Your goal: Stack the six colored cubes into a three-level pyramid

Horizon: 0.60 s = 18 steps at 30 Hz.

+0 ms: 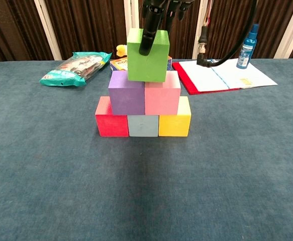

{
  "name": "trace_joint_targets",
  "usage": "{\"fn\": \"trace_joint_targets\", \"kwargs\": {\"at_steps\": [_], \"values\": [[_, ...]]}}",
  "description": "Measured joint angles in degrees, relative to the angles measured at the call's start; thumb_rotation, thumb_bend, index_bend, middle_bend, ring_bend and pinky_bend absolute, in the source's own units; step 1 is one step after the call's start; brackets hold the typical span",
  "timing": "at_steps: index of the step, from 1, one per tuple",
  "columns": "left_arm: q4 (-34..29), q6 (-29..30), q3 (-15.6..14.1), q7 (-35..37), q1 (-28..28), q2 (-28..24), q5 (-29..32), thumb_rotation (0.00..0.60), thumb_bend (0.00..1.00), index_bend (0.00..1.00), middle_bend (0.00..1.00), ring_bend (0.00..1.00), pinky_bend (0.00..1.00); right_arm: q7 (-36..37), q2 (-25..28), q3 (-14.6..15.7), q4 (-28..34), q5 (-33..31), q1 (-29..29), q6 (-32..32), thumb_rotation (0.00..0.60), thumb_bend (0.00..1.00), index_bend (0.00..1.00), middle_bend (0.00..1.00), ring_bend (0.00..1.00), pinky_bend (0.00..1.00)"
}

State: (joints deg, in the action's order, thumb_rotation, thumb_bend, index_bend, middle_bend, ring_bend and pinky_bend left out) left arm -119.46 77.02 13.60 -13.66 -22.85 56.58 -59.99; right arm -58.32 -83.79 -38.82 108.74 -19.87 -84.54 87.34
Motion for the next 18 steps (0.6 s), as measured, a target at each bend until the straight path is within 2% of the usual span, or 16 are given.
{"fn": "trace_joint_targets", "kwargs": {"at_steps": [18], "values": [[0.25,-0.28,0.29,0.40,-0.06,-0.10,0.59,0.600,0.05,0.00,0.06,0.00,0.00,0.11,-1.48,0.41,-1.25,2.38,1.83,-1.81,0.600,0.28,0.00,0.46,0.22,0.00]]}}
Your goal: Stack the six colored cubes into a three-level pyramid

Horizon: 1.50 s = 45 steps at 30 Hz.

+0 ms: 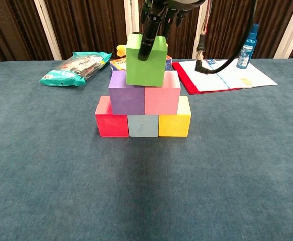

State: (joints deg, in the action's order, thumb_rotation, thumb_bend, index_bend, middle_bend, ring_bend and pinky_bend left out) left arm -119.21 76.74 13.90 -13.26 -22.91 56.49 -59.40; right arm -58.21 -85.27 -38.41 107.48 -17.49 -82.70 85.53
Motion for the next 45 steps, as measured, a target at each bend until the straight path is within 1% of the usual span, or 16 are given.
{"fn": "trace_joint_targets", "kwargs": {"at_steps": [16,29,45], "values": [[0.08,-0.40,-0.04,0.11,-0.10,0.03,0.33,0.600,0.05,0.00,0.06,0.00,0.00,-0.63,-1.13,-0.25,-1.13,0.63,0.27,-0.52,0.600,0.28,0.00,0.46,0.22,0.00],[-0.30,-0.15,0.00,0.20,0.00,-0.12,-0.01,0.600,0.05,0.00,0.06,0.00,0.00,-1.31,-1.13,-0.93,-0.76,0.88,0.32,0.79,0.600,0.28,0.00,0.46,0.22,0.00],[-0.52,-0.28,-0.08,0.03,-0.01,-0.29,0.05,0.600,0.05,0.00,0.06,0.00,0.00,-1.92,-1.42,-0.93,-1.02,1.61,0.84,1.11,0.600,0.28,0.00,0.46,0.22,0.00]]}}
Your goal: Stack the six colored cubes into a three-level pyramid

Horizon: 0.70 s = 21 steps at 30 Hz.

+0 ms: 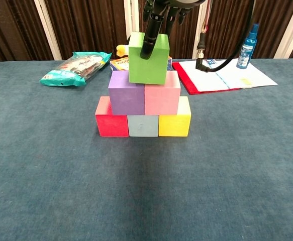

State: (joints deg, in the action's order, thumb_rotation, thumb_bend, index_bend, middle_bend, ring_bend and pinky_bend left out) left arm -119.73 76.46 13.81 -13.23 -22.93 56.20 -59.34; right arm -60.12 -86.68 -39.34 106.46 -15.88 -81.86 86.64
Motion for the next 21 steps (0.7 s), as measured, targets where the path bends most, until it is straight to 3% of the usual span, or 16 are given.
{"fn": "trace_joint_targets", "kwargs": {"at_steps": [21], "values": [[0.20,-0.14,-0.15,-0.49,-0.17,0.18,0.29,0.600,0.05,0.00,0.06,0.00,0.00,-0.19,-1.39,0.23,-0.66,0.92,0.39,-0.35,0.600,0.28,0.00,0.46,0.22,0.00]]}}
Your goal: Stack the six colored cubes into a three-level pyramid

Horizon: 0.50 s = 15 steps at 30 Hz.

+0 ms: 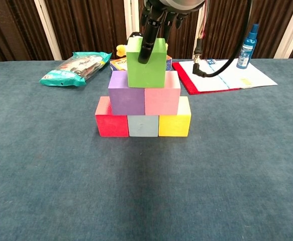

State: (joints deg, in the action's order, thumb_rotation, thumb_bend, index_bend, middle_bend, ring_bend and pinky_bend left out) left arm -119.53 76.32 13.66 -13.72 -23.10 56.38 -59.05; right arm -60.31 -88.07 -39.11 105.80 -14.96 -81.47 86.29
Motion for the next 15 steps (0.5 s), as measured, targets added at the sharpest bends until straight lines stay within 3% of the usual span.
{"fn": "trace_joint_targets", "kwargs": {"at_steps": [15], "values": [[0.12,0.00,0.00,0.00,-0.02,0.03,0.10,0.600,0.05,0.00,0.06,0.00,0.00,0.23,-0.95,0.34,-0.05,0.99,0.41,-0.28,0.600,0.28,0.00,0.43,0.16,0.00]]}}
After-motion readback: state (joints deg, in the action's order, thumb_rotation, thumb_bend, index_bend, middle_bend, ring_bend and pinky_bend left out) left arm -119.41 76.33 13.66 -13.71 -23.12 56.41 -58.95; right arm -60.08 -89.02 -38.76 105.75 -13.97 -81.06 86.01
